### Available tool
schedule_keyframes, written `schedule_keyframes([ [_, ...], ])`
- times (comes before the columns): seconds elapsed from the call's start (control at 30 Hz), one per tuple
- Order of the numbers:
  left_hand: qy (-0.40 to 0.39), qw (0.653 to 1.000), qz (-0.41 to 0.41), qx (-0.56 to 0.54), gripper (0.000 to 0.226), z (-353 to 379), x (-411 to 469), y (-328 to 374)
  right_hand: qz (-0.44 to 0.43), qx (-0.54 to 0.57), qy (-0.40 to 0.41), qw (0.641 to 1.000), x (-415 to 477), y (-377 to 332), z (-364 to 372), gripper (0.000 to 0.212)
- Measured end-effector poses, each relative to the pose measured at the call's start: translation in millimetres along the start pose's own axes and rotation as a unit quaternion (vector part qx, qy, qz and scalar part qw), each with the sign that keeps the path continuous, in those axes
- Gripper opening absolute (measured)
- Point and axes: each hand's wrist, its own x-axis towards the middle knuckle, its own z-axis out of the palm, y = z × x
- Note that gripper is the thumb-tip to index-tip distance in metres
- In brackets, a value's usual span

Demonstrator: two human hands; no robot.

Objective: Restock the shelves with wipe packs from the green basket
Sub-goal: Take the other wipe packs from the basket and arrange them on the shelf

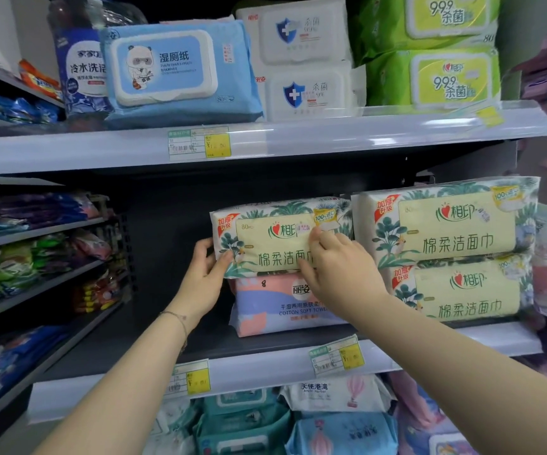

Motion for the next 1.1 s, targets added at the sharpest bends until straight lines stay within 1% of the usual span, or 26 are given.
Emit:
schedule_keyframes([
  [0.07,0.011,0.999,0.012,0.031,0.029,1,-3,1,-0.001,-0.006,-0.018,1.000,-1,-1,-5,0.033],
  [0.1,0.029,0.998,0.028,0.051,0.029,2,-6,2,0.000,-0.013,-0.024,1.000,-3,-2,-8,0.033],
  [0.17,0.082,0.990,0.077,0.085,0.027,5,-14,7,-0.003,-0.028,-0.017,0.999,-7,-2,-15,0.034],
  [0.2,0.111,0.983,0.105,0.103,0.028,6,-18,9,-0.010,-0.030,-0.009,0.999,-10,-2,-19,0.031],
  [0.3,0.187,0.940,0.182,0.222,0.030,11,-31,17,-0.034,-0.015,-0.003,0.999,-17,1,-32,0.016],
  [0.37,0.194,0.916,0.208,0.281,0.027,16,-41,24,-0.047,-0.018,-0.010,0.999,-23,3,-39,0.015],
  [0.43,0.160,0.900,0.236,0.329,0.023,24,-51,30,-0.070,-0.027,-0.009,0.997,-29,5,-46,0.016],
  [0.53,0.077,0.879,0.272,0.385,0.023,42,-66,35,-0.105,-0.050,-0.008,0.993,-44,13,-55,0.016],
  [0.6,0.019,0.859,0.299,0.416,0.022,59,-75,36,-0.117,-0.064,-0.020,0.991,-56,20,-59,0.020],
  [0.7,-0.061,0.833,0.336,0.436,0.015,93,-89,35,-0.115,-0.070,-0.042,0.990,-79,37,-65,0.013],
  [0.83,-0.147,0.815,0.340,0.445,0.021,149,-111,24,-0.076,-0.077,-0.064,0.992,-126,67,-75,0.024],
  [0.93,-0.213,0.822,0.341,0.404,0.020,195,-137,7,-0.032,-0.035,-0.086,0.995,-180,92,-82,0.024],
  [0.97,-0.239,0.819,0.341,0.396,0.021,211,-146,1,-0.017,-0.033,-0.101,0.994,-200,100,-84,0.023],
  [1.03,-0.294,0.802,0.342,0.391,0.030,243,-165,-13,0.011,-0.048,-0.139,0.989,-239,117,-88,0.021],
  [1.1,-0.338,0.794,0.339,0.375,0.029,277,-183,-28,0.051,-0.072,-0.182,0.979,-276,133,-91,0.021],
])
